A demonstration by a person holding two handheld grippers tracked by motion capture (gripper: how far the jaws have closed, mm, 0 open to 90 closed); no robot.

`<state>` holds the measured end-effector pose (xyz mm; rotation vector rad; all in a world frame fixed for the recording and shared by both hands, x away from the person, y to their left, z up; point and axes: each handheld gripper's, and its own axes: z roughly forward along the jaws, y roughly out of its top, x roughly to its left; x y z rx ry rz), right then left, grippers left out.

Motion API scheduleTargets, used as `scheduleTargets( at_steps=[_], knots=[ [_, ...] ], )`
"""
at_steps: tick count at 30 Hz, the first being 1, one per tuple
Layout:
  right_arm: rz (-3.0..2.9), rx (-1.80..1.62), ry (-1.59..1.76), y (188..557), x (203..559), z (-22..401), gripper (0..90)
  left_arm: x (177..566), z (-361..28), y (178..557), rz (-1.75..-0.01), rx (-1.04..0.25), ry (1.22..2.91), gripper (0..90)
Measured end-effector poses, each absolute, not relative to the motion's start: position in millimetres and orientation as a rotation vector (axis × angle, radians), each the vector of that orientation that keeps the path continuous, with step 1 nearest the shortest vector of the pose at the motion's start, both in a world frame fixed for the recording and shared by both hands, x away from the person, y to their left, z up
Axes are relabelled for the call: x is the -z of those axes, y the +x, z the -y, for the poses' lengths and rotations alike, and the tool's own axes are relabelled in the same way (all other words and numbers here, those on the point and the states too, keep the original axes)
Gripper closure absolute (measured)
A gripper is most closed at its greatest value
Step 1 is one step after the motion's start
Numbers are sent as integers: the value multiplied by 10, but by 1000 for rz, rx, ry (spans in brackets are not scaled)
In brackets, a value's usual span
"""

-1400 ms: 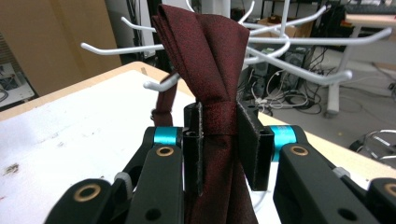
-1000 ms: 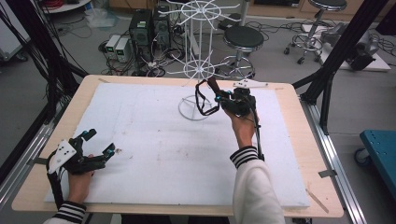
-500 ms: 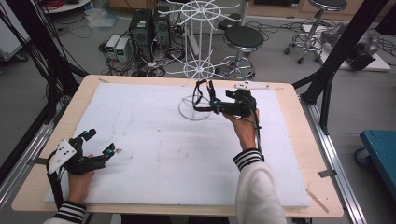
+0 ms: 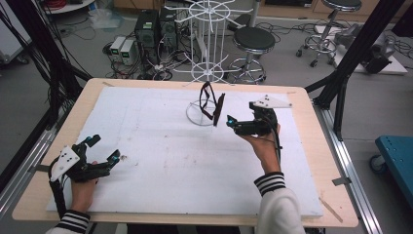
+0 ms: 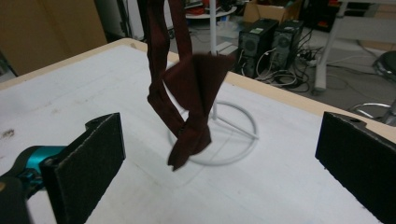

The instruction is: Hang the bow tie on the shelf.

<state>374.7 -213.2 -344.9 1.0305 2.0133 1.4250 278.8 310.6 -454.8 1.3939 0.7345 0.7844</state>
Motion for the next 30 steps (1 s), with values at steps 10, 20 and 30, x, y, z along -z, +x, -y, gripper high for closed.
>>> scheduleTargets(
  at_steps=[10,20,30],
  knots=[
    [-1818,-1524,988,3195,3754,2678,7,4549,-3107,2783,-730,-789,1392,80],
    [-1688,-1600,948,2858,4093,2927,7,4550,-3104,2782,-727,-791,1394,80],
    [-1662,-1580,927,2763,4353,2913,7,4550,-3103,2782,-726,-790,1394,80]
  ],
)
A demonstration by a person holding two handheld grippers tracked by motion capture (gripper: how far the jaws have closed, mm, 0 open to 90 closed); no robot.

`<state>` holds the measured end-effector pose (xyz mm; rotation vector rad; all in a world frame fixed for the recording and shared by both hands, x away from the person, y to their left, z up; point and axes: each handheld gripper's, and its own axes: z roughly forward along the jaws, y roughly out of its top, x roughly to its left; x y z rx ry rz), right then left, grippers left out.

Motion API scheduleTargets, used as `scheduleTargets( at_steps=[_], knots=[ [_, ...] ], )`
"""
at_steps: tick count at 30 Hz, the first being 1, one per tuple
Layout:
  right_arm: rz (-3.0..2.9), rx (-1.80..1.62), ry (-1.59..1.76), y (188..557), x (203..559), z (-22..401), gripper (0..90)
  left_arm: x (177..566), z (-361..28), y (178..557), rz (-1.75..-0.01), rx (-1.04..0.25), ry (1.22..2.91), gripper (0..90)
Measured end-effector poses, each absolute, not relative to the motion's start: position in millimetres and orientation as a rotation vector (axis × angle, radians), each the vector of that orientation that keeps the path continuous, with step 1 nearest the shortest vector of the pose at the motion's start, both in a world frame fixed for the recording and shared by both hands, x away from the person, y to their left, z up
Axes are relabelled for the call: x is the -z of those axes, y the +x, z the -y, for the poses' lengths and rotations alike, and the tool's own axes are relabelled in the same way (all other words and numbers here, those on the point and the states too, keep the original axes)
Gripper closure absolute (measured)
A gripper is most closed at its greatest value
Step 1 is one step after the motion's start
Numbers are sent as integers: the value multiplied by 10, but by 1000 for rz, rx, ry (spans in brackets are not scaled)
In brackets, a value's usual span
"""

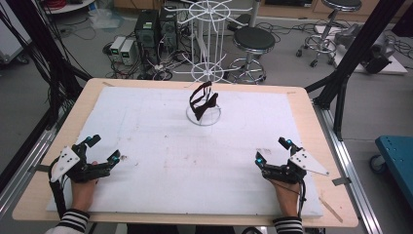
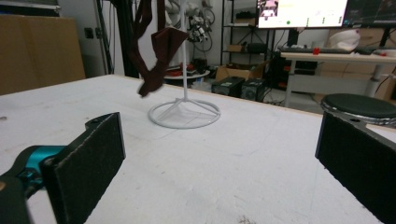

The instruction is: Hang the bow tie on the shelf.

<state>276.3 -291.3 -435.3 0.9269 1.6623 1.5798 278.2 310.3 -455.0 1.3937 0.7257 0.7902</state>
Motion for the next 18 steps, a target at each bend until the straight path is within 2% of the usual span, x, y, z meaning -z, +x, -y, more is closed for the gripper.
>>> scheduleTargets(
  at_steps=[18],
  knots=[
    [-1705,-1560,923,2750,4504,2890,7,4551,-3105,2780,-726,-790,1393,81]
  ],
)
